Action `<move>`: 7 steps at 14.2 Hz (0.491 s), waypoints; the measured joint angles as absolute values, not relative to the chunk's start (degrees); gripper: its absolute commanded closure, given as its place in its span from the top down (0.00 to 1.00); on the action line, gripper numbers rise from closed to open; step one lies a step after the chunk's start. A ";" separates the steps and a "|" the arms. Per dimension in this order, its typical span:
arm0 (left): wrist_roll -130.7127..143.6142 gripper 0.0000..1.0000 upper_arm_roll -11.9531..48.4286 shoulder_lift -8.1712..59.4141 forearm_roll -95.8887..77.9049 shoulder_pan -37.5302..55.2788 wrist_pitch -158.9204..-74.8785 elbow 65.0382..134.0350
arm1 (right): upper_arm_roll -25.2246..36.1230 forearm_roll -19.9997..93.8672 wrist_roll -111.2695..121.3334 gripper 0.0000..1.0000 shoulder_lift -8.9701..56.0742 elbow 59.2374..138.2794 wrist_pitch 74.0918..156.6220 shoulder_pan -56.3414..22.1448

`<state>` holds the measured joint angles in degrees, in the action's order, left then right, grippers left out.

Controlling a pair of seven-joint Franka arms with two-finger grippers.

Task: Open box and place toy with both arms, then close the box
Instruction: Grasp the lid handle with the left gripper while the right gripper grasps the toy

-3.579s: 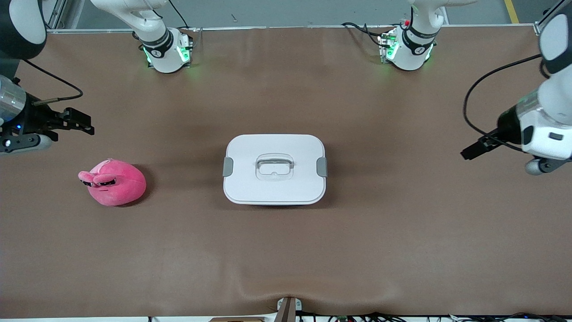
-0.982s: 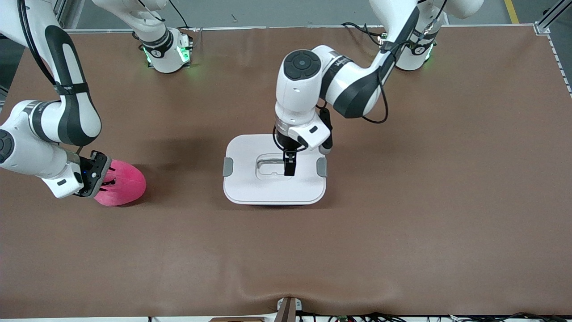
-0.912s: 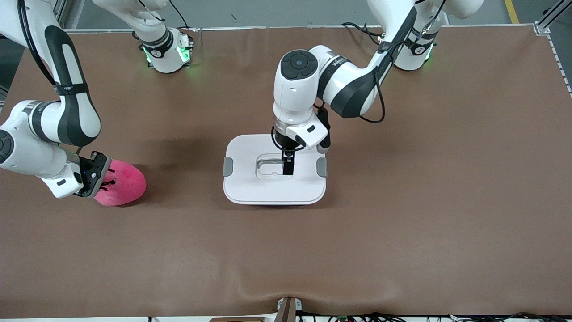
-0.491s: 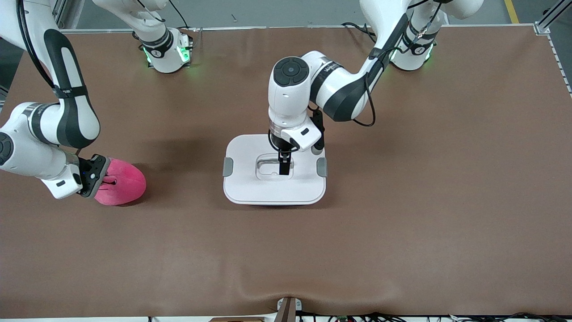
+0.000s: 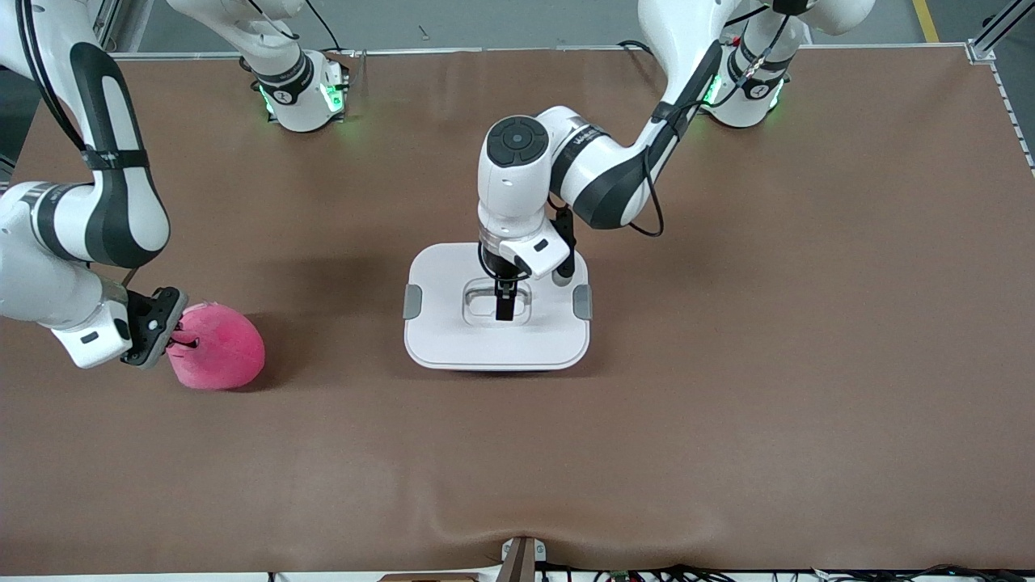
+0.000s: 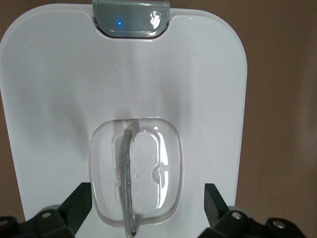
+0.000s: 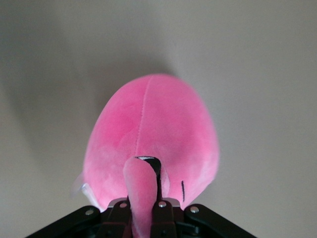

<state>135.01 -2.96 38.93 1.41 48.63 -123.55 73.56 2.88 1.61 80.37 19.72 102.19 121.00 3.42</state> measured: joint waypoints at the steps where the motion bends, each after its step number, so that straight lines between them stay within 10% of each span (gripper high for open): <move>1: 135.02 1.00 -2.94 39.05 1.41 48.72 -123.56 73.56 | 2.81 1.61 80.32 0.00 19.71 101.09 120.23 3.14; 7: 135.15 1.00 -2.84 39.85 1.41 49.84 -123.56 73.58 | 2.69 1.63 73.87 0.00 19.68 95.33 113.30 1.39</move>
<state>135.15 -2.84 39.85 1.41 49.84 -123.56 73.58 2.69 1.63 73.87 19.68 95.33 113.30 1.39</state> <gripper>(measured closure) 0.000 0.890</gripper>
